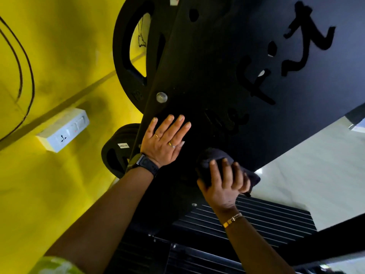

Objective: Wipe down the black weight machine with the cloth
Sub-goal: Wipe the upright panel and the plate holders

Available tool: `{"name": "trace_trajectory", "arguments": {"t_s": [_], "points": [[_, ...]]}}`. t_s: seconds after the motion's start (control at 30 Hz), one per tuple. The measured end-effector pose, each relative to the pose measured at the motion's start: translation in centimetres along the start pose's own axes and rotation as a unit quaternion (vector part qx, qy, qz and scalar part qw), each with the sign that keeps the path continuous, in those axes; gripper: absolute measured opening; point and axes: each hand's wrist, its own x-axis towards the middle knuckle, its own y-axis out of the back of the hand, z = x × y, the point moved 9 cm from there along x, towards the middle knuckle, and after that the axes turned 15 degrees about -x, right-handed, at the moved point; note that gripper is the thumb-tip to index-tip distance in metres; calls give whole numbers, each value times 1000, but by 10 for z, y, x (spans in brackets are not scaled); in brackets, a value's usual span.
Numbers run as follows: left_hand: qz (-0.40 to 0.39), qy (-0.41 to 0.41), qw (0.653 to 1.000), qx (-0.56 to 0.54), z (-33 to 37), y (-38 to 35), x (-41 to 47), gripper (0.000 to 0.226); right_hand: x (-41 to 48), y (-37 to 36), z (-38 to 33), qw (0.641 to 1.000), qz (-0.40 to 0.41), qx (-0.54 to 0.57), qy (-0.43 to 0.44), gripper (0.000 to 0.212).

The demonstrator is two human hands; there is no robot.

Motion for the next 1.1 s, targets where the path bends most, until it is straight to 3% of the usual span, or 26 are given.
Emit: {"name": "trace_trajectory", "arguments": {"t_s": [0.1,0.2,0.43,0.57,0.73,0.83,0.9,1.03,1.1], "points": [[0,2,1000,-3,0,2,0,56,-35,-10,-23,991,-24,-49,120,57],[2,3,1000,-1,0,1,0,56,-38,-8,-22,989,-42,-41,133,56],[9,6,1000,6,-1,1,1,55,73,26,47,990,34,39,-128,71],[14,11,1000,2,0,2,-2,55,119,31,52,981,25,12,-194,72],[15,13,1000,-3,-3,1,-3,58,126,31,-6,998,20,-42,-35,71],[11,4,1000,9,-1,0,-4,65,131,32,-2,999,19,-34,33,68],[19,2,1000,8,0,2,-4,60,134,36,24,999,25,-30,-6,69],[49,18,999,2,0,6,-2,54,138,43,92,980,44,-24,-193,63],[68,42,997,-3,-2,9,-3,55,144,45,95,978,56,-25,-198,62]]}}
